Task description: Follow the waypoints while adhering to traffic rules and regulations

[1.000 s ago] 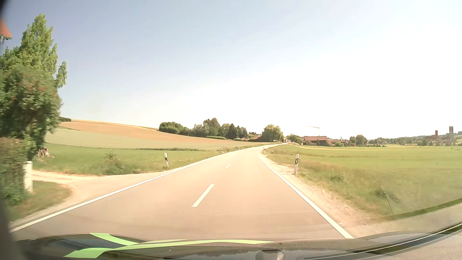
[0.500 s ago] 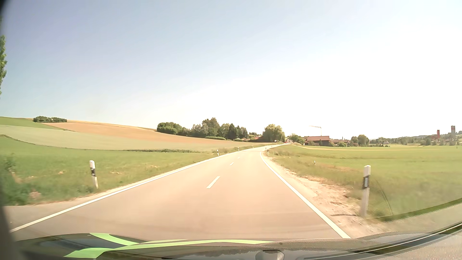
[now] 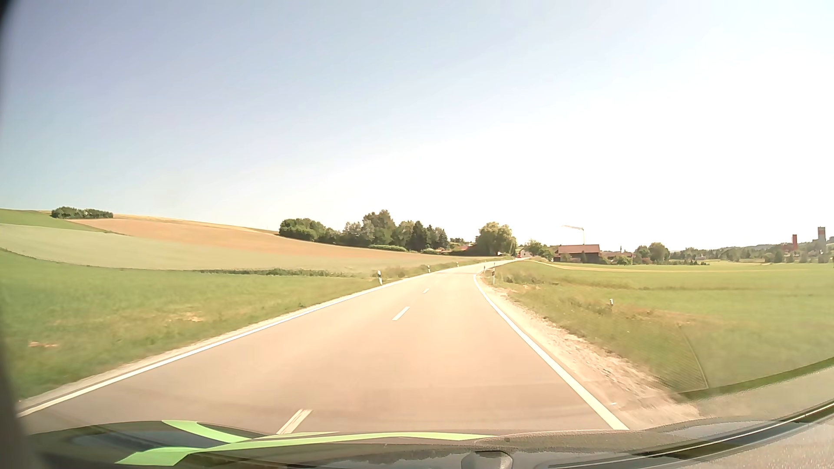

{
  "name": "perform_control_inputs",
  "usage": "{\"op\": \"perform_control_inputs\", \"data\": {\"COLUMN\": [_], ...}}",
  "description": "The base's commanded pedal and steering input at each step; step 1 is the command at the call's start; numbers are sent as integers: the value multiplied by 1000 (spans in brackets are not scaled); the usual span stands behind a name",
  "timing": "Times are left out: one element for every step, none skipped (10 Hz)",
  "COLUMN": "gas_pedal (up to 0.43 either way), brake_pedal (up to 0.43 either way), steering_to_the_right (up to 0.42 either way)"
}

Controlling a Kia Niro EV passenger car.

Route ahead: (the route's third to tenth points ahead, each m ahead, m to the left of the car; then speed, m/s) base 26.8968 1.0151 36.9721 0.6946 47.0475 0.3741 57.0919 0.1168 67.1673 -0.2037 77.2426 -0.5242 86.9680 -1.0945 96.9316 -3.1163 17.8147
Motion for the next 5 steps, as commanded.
{"op": "perform_control_inputs", "data": {"gas_pedal": [177,177,177,177,189], "brake_pedal": [0,0,0,0,0], "steering_to_the_right": [-3,-3,0,1,0]}}
